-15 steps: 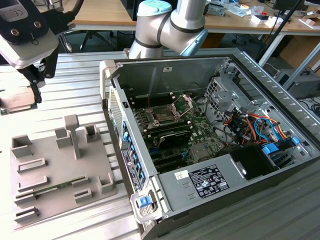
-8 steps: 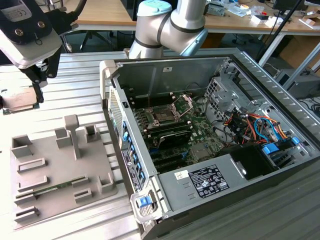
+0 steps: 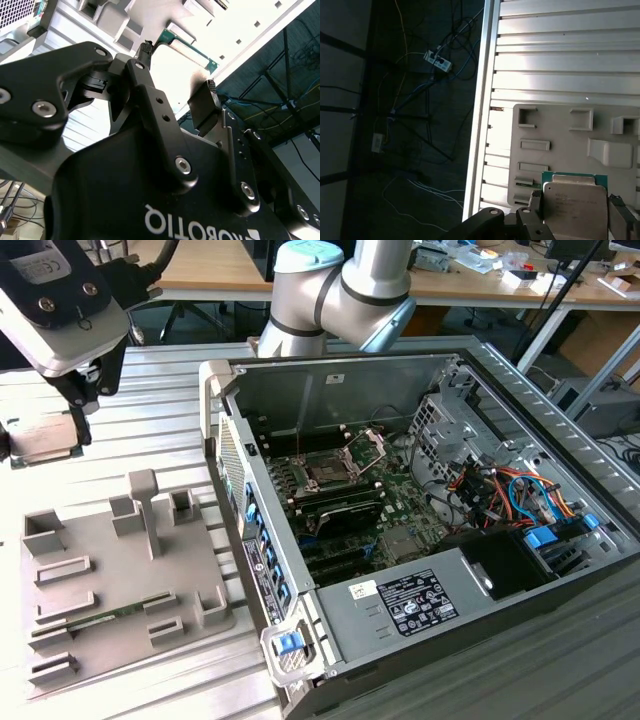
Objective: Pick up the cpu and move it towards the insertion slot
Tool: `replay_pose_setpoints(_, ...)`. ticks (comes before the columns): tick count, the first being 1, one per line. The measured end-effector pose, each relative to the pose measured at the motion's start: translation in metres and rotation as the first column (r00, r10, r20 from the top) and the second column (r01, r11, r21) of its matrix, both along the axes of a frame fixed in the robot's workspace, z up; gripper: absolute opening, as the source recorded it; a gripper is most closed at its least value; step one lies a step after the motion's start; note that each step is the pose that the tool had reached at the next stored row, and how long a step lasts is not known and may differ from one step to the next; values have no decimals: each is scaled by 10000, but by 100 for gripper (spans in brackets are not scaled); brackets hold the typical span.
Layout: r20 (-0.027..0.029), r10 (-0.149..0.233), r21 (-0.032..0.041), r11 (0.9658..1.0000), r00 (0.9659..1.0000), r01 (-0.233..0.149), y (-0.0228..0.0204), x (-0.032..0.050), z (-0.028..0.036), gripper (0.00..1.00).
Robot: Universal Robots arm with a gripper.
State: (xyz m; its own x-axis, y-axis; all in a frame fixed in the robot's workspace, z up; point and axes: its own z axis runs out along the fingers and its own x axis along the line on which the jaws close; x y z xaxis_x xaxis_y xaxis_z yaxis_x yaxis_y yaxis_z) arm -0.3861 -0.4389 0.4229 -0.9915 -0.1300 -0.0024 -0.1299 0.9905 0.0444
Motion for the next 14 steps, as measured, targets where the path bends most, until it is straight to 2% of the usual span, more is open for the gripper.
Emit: replay_pose_setpoints(14,1,-1,0,10000,10000,1,0,57,0,55)
